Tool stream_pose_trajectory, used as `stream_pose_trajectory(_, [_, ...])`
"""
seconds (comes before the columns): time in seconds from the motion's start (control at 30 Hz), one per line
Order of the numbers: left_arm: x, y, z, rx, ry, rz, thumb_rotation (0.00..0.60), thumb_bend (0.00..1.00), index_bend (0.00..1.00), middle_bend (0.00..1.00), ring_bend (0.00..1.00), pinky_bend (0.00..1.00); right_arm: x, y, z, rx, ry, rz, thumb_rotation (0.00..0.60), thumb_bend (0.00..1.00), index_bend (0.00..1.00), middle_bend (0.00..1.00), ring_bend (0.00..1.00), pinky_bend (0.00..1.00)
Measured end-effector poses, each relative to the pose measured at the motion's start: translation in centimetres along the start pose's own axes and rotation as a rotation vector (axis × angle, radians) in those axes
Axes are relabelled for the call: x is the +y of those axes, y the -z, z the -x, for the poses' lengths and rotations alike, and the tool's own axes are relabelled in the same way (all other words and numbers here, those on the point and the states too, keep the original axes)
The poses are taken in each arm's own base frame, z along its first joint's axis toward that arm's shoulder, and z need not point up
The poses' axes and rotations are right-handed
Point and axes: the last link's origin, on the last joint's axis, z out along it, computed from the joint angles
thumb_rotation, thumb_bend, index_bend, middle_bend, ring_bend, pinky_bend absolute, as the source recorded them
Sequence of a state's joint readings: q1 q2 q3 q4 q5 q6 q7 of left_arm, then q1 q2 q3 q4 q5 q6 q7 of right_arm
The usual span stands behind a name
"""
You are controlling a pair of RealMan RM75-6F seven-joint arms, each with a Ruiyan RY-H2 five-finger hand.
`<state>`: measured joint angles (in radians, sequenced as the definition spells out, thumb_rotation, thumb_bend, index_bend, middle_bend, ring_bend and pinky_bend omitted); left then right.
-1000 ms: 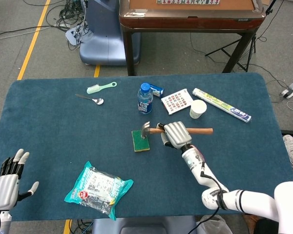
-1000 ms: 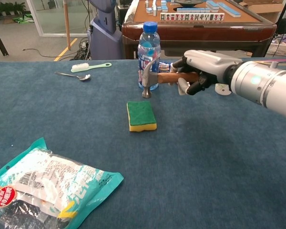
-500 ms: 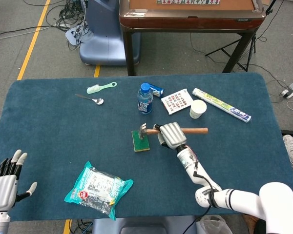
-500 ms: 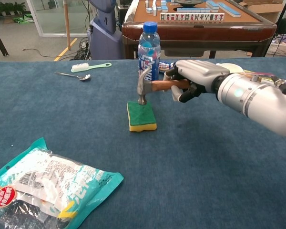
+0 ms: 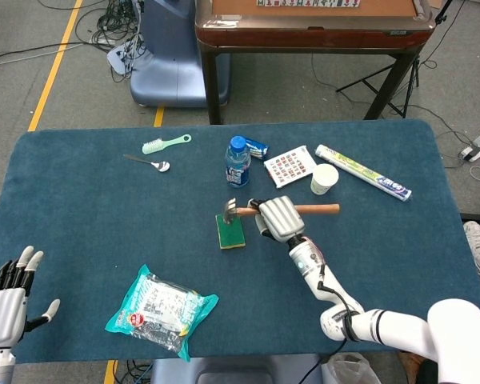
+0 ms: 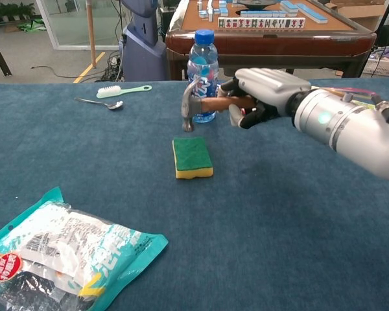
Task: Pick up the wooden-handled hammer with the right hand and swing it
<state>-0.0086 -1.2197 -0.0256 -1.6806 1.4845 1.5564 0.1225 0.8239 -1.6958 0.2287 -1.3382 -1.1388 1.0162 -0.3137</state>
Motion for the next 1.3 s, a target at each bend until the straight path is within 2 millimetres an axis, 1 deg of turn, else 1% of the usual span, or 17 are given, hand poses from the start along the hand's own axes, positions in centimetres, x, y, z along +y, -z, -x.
stream_pose_trajectory(0.03, [0.0,0.0,0.0,-0.001,-0.001,0.001,0.6,0.23,0.0,0.0,0.0,0.0,0.0,0.2,-0.6,0.016,-0.002,-0.005,0.6,1.0,0.61,0.79,0.74,0.8])
stream_pose_trajectory(0.1, [0.2,-0.1,0.1,-0.003,-0.001,0.005,0.6,0.23,0.0,0.0,0.0,0.0,0.1,0.5,-1.0,0.031,0.001,-0.011,0.6,1.0,0.61,0.79,0.74,0.8])
stream_pose_trajectory(0.2, [0.2,-0.1,0.2,-0.004,0.0,0.005,0.6,0.23,0.0,0.0,0.0,0.0,0.2,0.7,-0.8,0.025,0.019,-0.011,0.6,1.0,0.61,0.79,0.74,0.8])
stream_pose_trajectory(0.3, [0.0,0.0,0.2,-0.006,-0.001,-0.003,0.6,0.23,0.0,0.0,0.0,0.0,0.4,0.6,0.1,0.01,0.05,-0.007,0.6,1.0,0.61,0.79,0.74,0.8])
stream_pose_trajectory(0.53, [-0.4,0.3,0.3,-0.012,0.0,-0.018,0.6,0.23,0.0,0.0,0.0,0.0,0.9,0.0,3.0,-0.037,0.167,-0.005,0.6,1.0,0.62,0.79,0.74,0.8])
stream_pose_trajectory(0.63, [-0.5,0.4,0.2,-0.011,0.0,-0.022,0.6,0.23,0.0,0.0,0.0,0.0,0.6,-0.1,3.7,-0.041,0.186,-0.011,0.6,1.0,0.62,0.79,0.74,0.8])
stream_pose_trajectory(0.7, [-0.5,0.5,0.2,-0.011,0.0,-0.022,0.6,0.23,0.0,0.0,0.0,0.0,0.5,-0.1,3.5,-0.03,0.175,-0.013,0.6,1.0,0.62,0.79,0.74,0.8])
stream_pose_trajectory(0.8, [-0.4,0.4,0.0,-0.006,0.001,-0.017,0.6,0.23,0.0,0.0,0.0,0.0,0.4,0.0,2.4,0.004,0.12,-0.011,0.6,1.0,0.62,0.79,0.74,0.8])
stream_pose_trajectory(1.0, [0.2,0.3,0.0,-0.004,0.004,0.004,0.6,0.23,0.0,0.0,0.0,0.0,0.2,0.8,-1.3,0.099,-0.018,-0.015,0.6,1.0,0.62,0.79,0.74,0.8])
stream_pose_trajectory(1.1, [0.3,0.2,0.0,-0.006,0.003,0.008,0.6,0.23,0.0,0.0,0.0,0.0,0.9,1.5,-2.8,0.13,-0.063,0.001,0.6,1.0,0.62,0.79,0.74,0.8])
stream_pose_trajectory(1.2, [0.4,0.2,0.1,-0.009,0.001,0.01,0.6,0.23,0.0,0.0,0.0,0.0,1.8,2.1,-3.1,0.127,-0.098,0.029,0.6,1.0,0.62,0.79,0.74,0.8])
stream_pose_trajectory(1.3, [0.6,0.2,0.2,-0.013,-0.002,0.013,0.6,0.23,0.0,0.0,0.0,0.0,2.5,2.6,-2.4,0.093,-0.131,0.055,0.6,1.0,0.62,0.78,0.74,0.8])
